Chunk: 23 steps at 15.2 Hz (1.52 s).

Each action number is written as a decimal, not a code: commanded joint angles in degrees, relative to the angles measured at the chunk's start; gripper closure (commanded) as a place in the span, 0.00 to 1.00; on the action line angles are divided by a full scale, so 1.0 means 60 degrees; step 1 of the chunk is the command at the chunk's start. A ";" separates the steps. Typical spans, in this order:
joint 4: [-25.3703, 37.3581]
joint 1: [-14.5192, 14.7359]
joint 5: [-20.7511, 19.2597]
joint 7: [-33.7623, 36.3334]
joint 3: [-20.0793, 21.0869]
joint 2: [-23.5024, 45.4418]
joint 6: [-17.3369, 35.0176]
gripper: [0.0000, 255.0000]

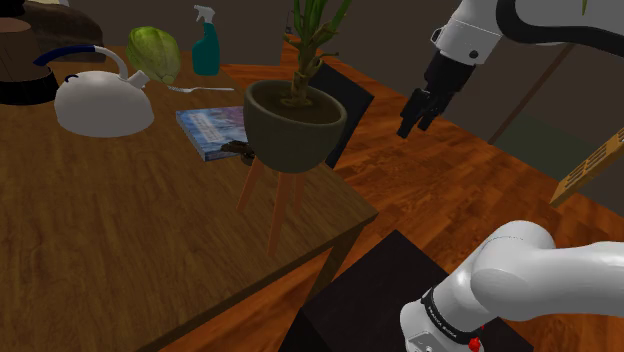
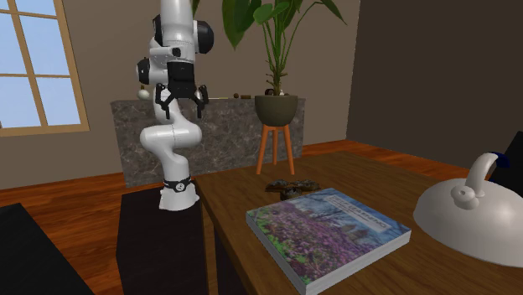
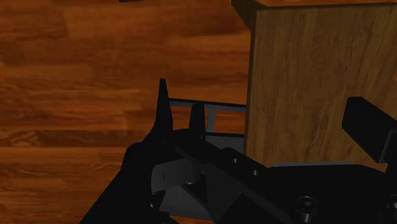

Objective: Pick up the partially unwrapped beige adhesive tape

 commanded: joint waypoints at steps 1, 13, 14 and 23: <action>0.0000 0.0000 0.0000 0.0000 0.0000 0.0000 0.0000 0.00; 0.1859 0.0622 0.0022 -0.0142 0.0968 0.4200 0.1874 0.00; 0.2079 0.0665 -0.0011 -0.0142 0.1053 0.4558 0.1970 0.00; 0.4509 0.1124 -0.0592 -0.0045 0.1759 0.7830 0.2382 0.00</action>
